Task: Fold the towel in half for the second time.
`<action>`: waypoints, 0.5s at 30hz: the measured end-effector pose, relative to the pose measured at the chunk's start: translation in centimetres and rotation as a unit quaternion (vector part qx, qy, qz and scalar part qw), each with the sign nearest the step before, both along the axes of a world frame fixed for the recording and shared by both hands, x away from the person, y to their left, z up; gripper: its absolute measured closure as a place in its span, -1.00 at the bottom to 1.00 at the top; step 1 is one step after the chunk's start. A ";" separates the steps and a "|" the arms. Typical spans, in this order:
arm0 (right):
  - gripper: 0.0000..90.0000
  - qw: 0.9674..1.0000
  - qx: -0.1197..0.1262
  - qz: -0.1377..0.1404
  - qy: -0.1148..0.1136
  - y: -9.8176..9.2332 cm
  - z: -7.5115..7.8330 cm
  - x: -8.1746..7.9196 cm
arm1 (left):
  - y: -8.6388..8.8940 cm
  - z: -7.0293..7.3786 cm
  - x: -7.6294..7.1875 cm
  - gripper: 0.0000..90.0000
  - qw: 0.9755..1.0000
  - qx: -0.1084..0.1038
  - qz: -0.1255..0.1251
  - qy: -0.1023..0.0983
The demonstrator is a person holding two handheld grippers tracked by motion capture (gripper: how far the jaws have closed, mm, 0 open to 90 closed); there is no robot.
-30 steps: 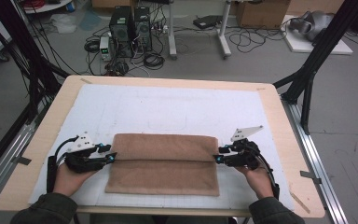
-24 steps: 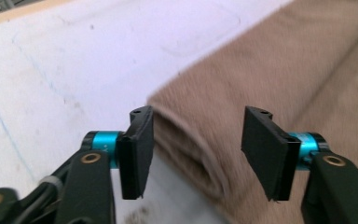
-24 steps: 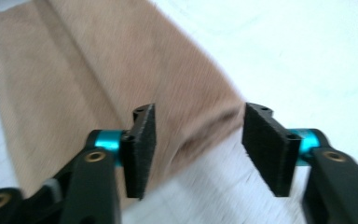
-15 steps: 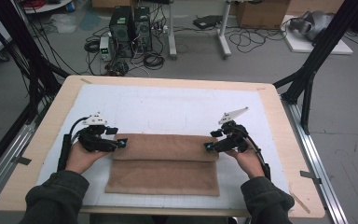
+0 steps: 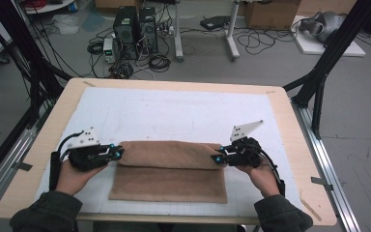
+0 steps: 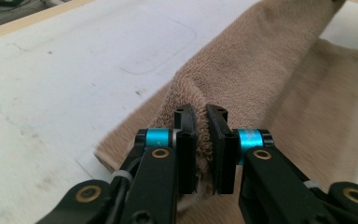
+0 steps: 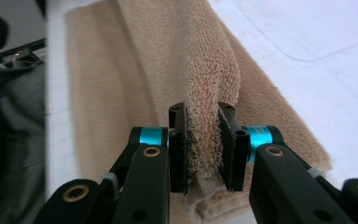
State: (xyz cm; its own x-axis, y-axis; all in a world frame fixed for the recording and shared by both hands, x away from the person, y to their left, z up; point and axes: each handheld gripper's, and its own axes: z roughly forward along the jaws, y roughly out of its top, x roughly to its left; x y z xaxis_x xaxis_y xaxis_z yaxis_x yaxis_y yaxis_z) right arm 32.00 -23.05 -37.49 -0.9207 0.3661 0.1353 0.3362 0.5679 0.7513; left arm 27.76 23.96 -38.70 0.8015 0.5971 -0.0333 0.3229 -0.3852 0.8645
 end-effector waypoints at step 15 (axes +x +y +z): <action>0.31 1.000 0.000 0.008 -0.021 -0.7 -0.7 -3.7 | 0.5 -1.9 -3.1 0.22 1.000 0.001 -0.009 0.022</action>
